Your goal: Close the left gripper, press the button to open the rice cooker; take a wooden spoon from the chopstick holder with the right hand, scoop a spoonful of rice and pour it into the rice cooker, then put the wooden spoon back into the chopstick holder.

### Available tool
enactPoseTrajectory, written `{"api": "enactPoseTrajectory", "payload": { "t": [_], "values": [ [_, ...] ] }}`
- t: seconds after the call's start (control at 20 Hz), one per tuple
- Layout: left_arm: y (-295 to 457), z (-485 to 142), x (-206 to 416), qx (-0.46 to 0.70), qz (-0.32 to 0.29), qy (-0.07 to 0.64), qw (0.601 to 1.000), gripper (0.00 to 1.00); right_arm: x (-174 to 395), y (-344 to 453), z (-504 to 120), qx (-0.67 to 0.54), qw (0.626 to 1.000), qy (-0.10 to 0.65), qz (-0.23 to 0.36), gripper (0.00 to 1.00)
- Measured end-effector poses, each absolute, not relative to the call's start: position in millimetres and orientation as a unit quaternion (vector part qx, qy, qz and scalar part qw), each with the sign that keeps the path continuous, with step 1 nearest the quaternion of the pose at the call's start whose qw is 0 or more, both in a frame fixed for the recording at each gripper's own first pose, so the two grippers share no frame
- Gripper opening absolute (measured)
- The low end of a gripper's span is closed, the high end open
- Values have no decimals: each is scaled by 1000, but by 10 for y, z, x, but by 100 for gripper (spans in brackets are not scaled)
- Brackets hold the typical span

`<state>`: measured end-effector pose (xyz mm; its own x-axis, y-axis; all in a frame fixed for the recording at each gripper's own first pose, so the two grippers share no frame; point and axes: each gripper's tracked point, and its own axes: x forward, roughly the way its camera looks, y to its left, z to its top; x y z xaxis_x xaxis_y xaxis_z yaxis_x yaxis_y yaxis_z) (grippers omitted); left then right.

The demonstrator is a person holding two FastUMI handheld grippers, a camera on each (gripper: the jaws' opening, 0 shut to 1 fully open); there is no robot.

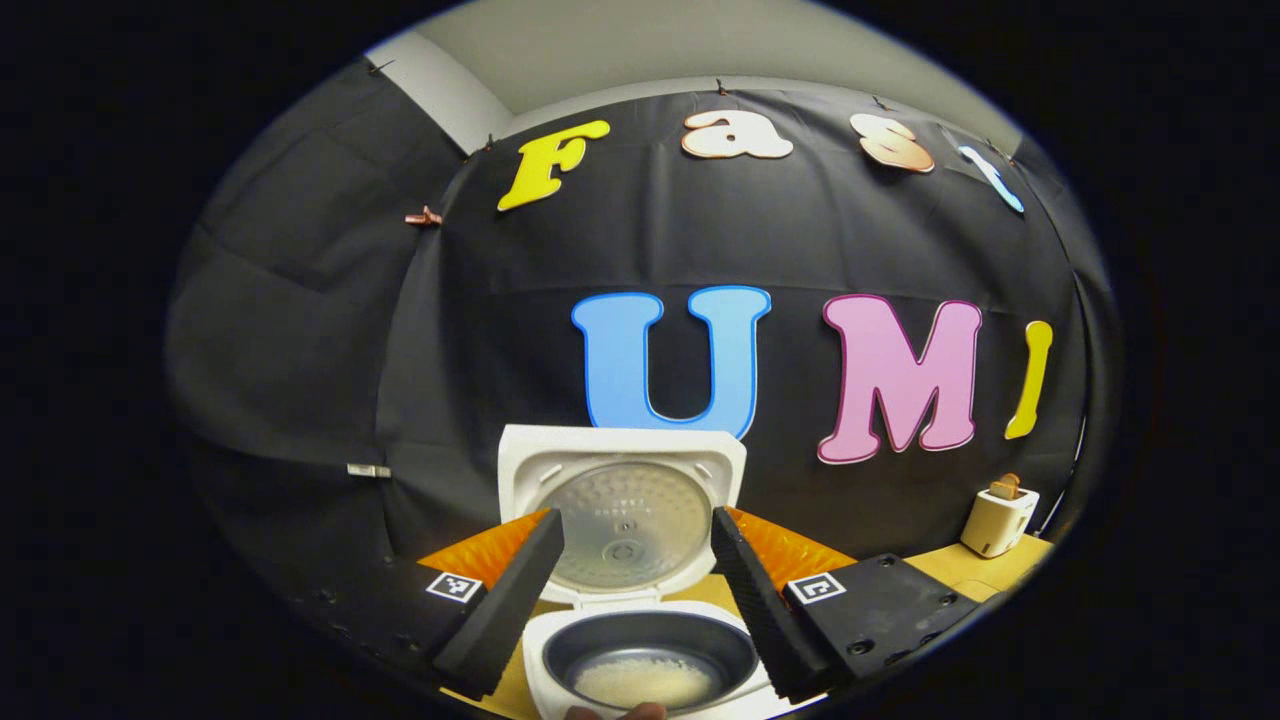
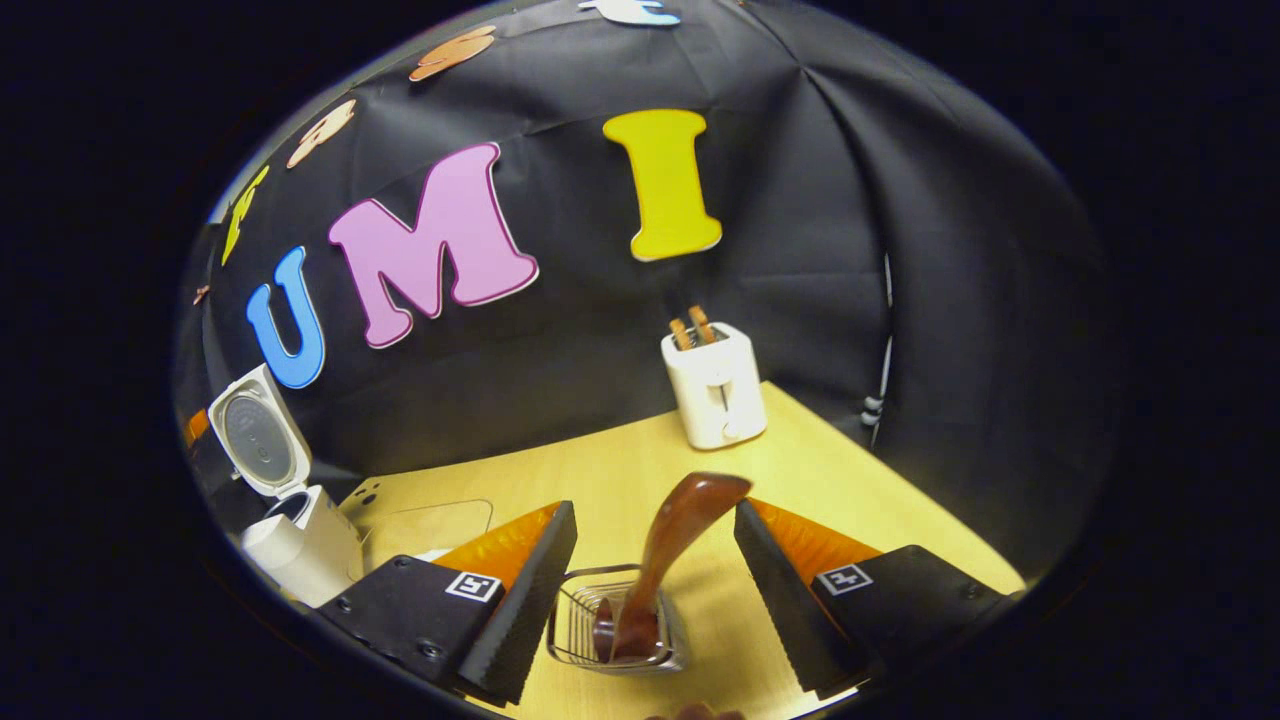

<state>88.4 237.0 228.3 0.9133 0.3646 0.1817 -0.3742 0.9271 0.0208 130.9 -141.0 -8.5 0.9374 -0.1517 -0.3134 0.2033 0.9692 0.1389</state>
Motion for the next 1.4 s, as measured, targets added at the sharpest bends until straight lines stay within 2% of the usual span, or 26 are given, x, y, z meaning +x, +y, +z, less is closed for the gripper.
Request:
{"api": "enactPoseTrajectory", "payload": {
  "t": [0.1, 0.15, 0.2, 0.3, 0.35, 0.4, 0.75, 0.9, 1.15, 1.25, 1.4],
  "values": [
    [2453, 2519, 1038, 47, 192, -98, 975, 95, 1150, -1448, 87, 79, 983, 136, -90, 98],
    [2518, 2600, 1127, 51, 194, -98, 975, 91, 1064, -1469, 154, 76, 985, 127, -91, 98],
    [2550, 2678, 1241, 51, 190, -97, 976, 95, 984, -1502, 194, 71, 986, 119, -94, 98],
    [2659, 2808, 1469, 53, 195, -90, 975, 95, 808, -1486, 213, 58, 988, 113, -91, 98],
    [2697, 2866, 1588, 60, 197, -89, 974, 97, 728, -1435, 190, 53, 988, 115, -83, 98],
    [2745, 2932, 1698, 73, 203, -88, 972, 94, 643, -1358, 163, 48, 989, 117, -71, 98],
    [3049, 3128, 2451, 66, 207, -74, 973, 94, 375, -927, 15, -2, 993, 116, -25, 98],
    [3127, 3006, 2644, 83, 203, -46, 975, 94, 397, -790, -112, -12, 993, 120, -15, 98],
    [3165, 2629, 2794, 33, 186, 4, 982, 95, 489, -689, -281, -7, 991, 131, -6, 98],
    [3148, 2605, 2794, 30, 184, 11, 982, 99, 498, -647, -307, -9, 991, 132, -1, 98],
    [3074, 2568, 2668, 13, 173, 27, 984, 98, 502, -607, -337, -19, 991, 130, 5, 98]
  ]
}}
